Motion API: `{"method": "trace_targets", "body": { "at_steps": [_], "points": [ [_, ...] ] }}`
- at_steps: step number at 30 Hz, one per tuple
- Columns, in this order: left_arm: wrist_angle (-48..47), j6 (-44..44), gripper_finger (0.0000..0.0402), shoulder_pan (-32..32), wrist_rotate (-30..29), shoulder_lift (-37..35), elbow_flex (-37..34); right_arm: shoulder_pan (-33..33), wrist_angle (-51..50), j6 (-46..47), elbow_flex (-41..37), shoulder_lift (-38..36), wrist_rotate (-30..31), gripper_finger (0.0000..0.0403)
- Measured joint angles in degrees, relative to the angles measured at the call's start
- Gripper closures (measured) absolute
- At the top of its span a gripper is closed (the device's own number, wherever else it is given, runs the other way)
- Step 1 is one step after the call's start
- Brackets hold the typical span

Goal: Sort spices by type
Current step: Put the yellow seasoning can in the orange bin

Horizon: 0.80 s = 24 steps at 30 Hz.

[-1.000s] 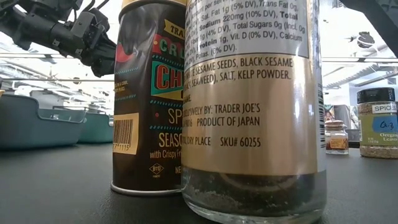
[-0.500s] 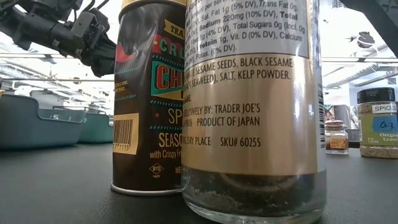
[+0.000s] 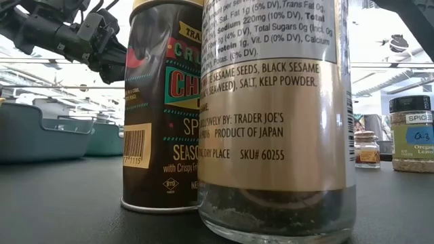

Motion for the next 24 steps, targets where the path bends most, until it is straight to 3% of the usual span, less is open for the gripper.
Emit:
{"method": "trace_targets", "body": {
  "at_steps": [5,9,17,24],
  "points": [
    [-0.09,-0.24,0.0116,-0.02,0.00,0.00,0.00,-0.43,0.27,-1.59,4.77,-0.09,3.36,0.0057],
    [-0.22,-0.23,0.0116,-0.02,0.02,0.00,0.00,-0.66,2.90,-1.32,6.57,-0.09,9.52,0.0057],
    [-0.35,-0.03,0.0116,-0.02,0.02,0.00,0.00,-4.31,3.16,-1.44,6.42,-0.04,6.98,0.0057],
    [-0.44,-0.23,0.0116,-0.02,0.02,0.00,0.02,-13.09,12.83,-2.37,6.42,0.26,6.12,0.0057]
  ]
}}
